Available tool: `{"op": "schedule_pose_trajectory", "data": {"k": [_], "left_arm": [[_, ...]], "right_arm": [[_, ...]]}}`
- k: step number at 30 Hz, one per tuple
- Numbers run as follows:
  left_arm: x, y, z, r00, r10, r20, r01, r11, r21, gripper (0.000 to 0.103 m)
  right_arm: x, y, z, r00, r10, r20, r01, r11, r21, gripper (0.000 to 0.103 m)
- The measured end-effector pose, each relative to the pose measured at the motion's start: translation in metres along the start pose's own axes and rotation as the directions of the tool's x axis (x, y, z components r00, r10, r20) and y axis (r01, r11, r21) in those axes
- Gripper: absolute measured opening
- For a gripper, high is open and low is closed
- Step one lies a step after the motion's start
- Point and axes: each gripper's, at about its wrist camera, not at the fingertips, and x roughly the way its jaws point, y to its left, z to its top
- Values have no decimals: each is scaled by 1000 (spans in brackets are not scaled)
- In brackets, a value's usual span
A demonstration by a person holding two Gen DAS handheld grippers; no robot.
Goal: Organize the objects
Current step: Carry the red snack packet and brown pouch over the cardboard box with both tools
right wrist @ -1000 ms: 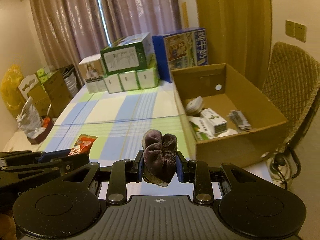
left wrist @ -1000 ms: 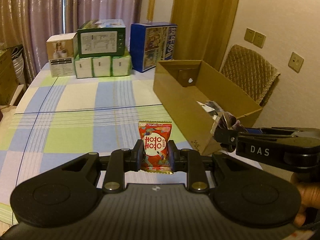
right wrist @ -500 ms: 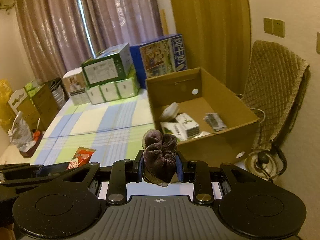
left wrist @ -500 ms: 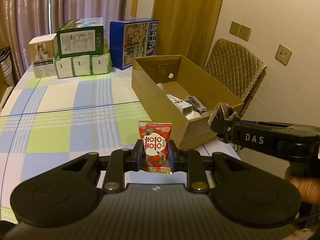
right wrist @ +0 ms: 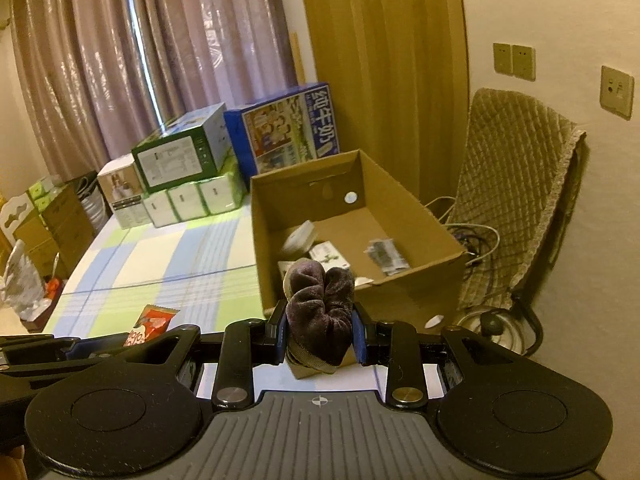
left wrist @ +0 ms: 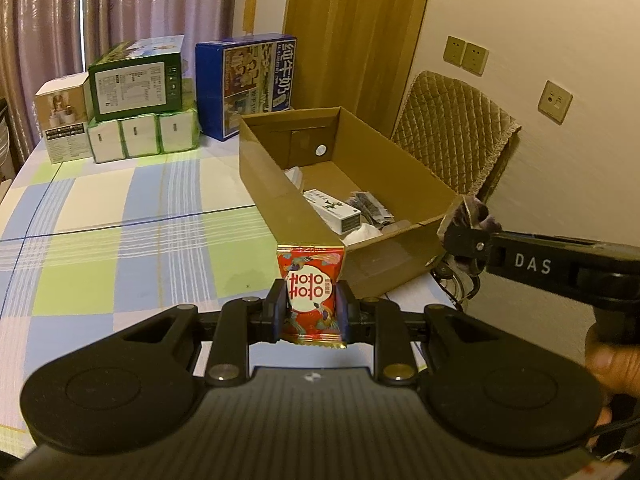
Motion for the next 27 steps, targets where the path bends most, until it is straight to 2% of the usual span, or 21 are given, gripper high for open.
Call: {"op": "schedule_pose_trajectory", "data": {"k": [27], "left_arm": [[29, -28, 12, 999, -27, -28, 28, 999, 44, 21]], "right_arm": [[4, -34, 10, 1000, -31, 6, 31, 999, 28, 28]]}}
